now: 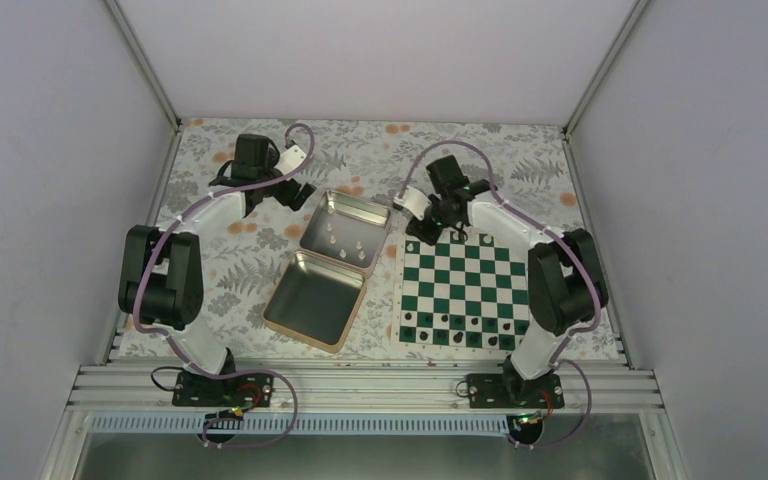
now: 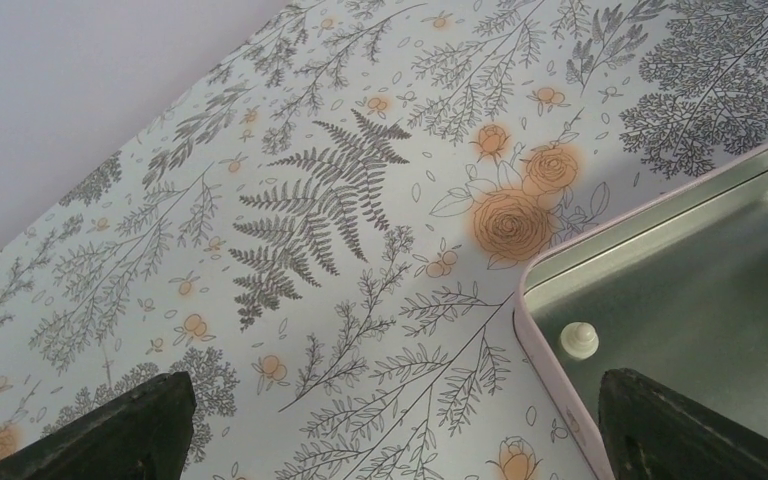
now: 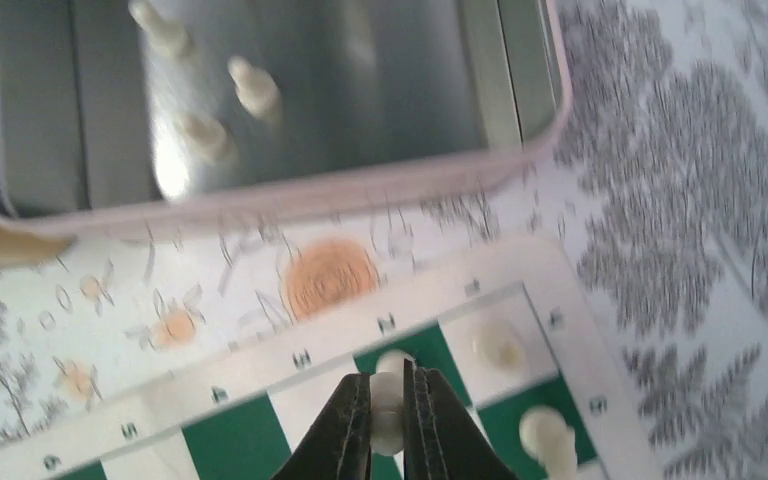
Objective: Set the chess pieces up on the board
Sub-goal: Place the chess piece on the chessboard.
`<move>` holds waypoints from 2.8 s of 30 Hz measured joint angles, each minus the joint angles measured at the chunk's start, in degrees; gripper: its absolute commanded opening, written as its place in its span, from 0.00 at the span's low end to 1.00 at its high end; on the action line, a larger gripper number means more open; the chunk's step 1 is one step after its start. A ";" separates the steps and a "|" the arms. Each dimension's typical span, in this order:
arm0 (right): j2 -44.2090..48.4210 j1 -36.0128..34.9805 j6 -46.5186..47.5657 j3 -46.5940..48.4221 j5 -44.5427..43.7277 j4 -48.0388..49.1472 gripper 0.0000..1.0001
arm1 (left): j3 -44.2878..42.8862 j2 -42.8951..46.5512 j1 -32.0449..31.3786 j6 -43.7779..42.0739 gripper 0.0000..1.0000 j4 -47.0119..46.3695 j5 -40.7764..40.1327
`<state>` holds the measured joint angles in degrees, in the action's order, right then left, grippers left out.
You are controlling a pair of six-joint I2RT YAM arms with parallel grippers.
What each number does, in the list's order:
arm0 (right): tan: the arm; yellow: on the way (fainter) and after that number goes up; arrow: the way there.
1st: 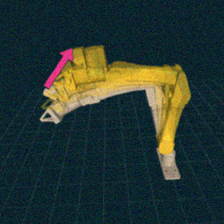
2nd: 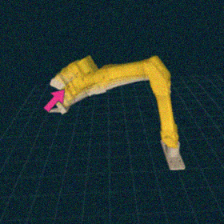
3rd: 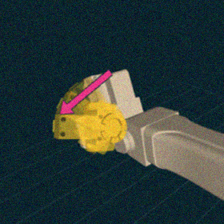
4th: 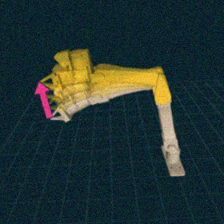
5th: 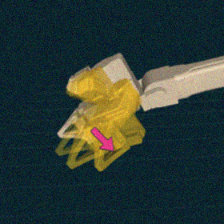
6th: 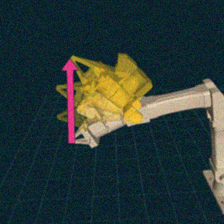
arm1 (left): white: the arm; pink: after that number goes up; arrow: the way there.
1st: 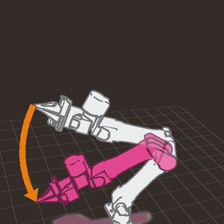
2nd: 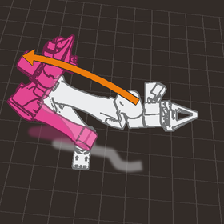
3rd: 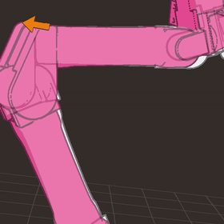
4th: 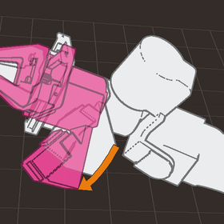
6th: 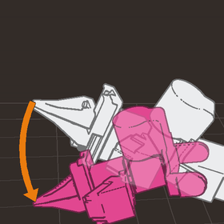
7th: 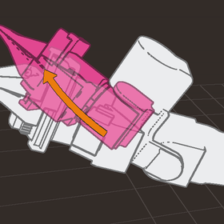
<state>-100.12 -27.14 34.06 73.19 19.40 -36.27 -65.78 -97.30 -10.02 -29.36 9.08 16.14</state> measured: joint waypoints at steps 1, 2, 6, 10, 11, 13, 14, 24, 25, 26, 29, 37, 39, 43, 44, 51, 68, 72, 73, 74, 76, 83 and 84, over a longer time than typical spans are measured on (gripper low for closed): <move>0.66 1.22 -0.11 -1.86 -0.17 0.37 0.08 | 0.00 0.00 -0.11 0.00 1.00 0.00 0.00; 1.55 2.25 -0.20 -3.56 -0.24 0.61 0.08 | -0.02 -0.02 -0.28 0.00 1.00 0.00 0.00; 6.03 4.92 -0.28 -8.17 -0.26 1.05 0.08 | -0.37 -0.37 -1.03 0.00 1.00 0.07 0.00; 7.19 6.01 -0.02 -10.69 -0.17 3.48 0.08 | -1.11 -1.20 -1.40 0.07 1.00 0.28 0.04; 7.04 6.25 0.09 -11.34 -0.13 3.89 0.08 | -1.16 -1.25 -1.44 0.04 1.00 0.44 0.04; 6.62 6.71 0.33 -12.33 -0.15 4.17 0.08 | -1.18 -1.38 -1.44 0.07 1.00 0.52 0.02; 6.19 7.06 0.39 -12.52 -0.13 4.33 0.08 | -1.18 -1.40 -1.44 0.04 1.00 0.57 0.02; 1.79 8.48 1.16 -12.74 0.04 6.69 0.09 | -1.18 -1.77 -1.49 0.04 1.00 0.87 -0.02; 1.42 8.52 1.22 -12.76 0.07 6.82 0.09 | -1.18 -1.86 -1.51 0.04 1.00 0.92 -0.02; 1.07 8.52 1.27 -12.87 0.09 6.95 0.09 | -1.18 -1.90 -1.51 0.04 1.00 0.96 -0.02; 0.26 8.52 1.42 -12.92 0.17 7.15 0.10 | -1.18 -1.92 -1.51 0.04 1.00 0.92 -0.02; -0.94 8.52 1.46 -12.92 0.42 8.28 0.10 | -1.18 -1.92 -1.51 0.04 1.00 0.90 -0.02; -1.36 8.52 1.46 -12.92 0.39 8.59 0.10 | -1.18 -1.92 -1.51 0.04 1.00 0.90 -0.02; -2.25 8.52 1.49 -12.92 0.39 8.94 0.10 | -1.18 -1.92 -1.51 0.02 1.00 0.90 -0.02; -2.40 8.52 1.46 -12.92 0.39 8.98 0.10 | -1.18 -1.92 -1.51 0.04 1.00 0.90 -0.02; -2.54 8.55 1.49 -12.92 0.39 9.35 0.12 | -1.18 -1.92 -1.51 0.02 1.00 0.90 -0.02; -3.17 8.55 1.49 -12.92 0.35 9.46 0.19 | -1.18 -1.92 -1.51 0.02 1.00 0.90 0.00; -2.64 8.52 1.46 -12.74 0.35 8.83 0.20 | -1.18 -1.92 -1.51 0.02 1.00 0.90 0.00; -2.36 8.52 1.46 -12.57 0.37 8.44 0.20 | -1.18 -1.92 -1.51 0.02 1.00 0.90 0.00; -1.97 8.52 1.46 -12.24 0.37 7.87 0.20 | -1.18 -1.92 -1.51 0.02 1.00 0.90 0.00; -1.36 8.50 1.46 -11.13 0.46 6.93 0.19 | -1.18 -1.92 -1.51 0.02 1.00 0.90 0.00; -0.39 6.88 1.44 -3.23 1.25 3.69 0.19 | -1.18 -1.92 -1.51 0.02 1.00 0.90 0.00; -0.48 6.29 1.44 -1.79 1.40 3.02 0.19 | -1.18 -1.92 -1.51 0.02 1.00 0.90 0.00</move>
<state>-100.60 -20.84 35.51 71.40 20.80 -33.26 -66.96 -99.22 -11.53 -29.34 9.98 16.14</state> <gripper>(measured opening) 0.193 0.999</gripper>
